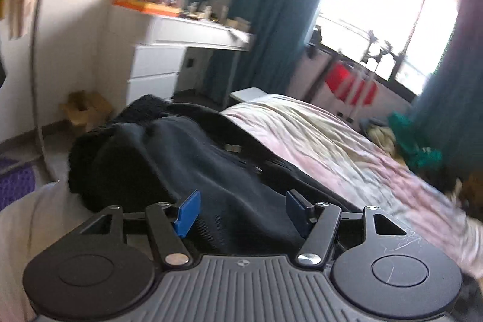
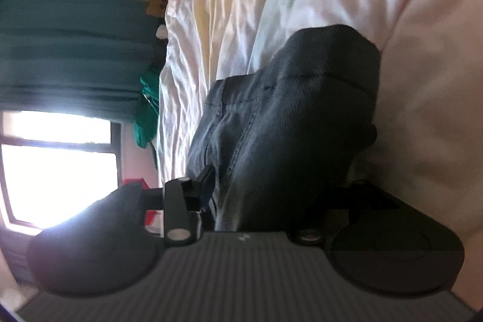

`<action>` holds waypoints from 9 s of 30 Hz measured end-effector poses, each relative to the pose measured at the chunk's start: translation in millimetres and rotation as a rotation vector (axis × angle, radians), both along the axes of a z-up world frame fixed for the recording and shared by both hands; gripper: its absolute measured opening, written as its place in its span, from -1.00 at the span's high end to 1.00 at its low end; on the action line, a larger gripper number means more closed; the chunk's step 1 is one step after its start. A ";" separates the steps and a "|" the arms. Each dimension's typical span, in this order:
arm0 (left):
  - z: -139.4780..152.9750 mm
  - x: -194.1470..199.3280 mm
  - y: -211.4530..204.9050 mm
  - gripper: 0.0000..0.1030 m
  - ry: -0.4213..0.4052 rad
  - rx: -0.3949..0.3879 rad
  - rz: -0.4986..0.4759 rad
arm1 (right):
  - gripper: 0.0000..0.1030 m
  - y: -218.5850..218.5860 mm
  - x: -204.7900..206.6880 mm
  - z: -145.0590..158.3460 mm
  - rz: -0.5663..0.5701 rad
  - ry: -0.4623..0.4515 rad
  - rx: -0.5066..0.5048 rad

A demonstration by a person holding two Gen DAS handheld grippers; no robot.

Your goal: Fold clothes

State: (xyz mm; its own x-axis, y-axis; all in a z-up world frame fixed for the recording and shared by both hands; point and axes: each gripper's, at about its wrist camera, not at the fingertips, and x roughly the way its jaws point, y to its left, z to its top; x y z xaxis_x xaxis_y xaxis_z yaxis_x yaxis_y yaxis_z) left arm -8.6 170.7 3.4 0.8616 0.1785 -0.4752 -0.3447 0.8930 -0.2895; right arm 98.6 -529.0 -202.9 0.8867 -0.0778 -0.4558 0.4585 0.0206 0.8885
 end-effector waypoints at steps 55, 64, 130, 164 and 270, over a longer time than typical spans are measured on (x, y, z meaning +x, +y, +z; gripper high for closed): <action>-38.2 84.5 -44.8 -0.47 0.024 0.077 -0.289 | 0.76 369.3 36.3 153.0 0.610 -0.144 -1.574; -27.6 75.9 1.0 -0.51 -0.071 -0.146 -0.250 | 0.74 450.3 29.7 69.4 0.937 -0.093 -1.703; -69.6 18.2 115.9 -0.94 0.224 -0.699 0.002 | 0.42 307.0 -10.0 89.7 0.836 0.235 -1.106; 48.9 92.2 60.6 0.61 -0.132 -0.008 0.146 | 0.47 370.8 20.4 71.6 1.086 0.050 -1.192; -76.4 45.4 -152.9 -0.56 0.080 0.281 -0.246 | -0.80 268.1 -7.0 118.8 0.715 -0.214 -0.918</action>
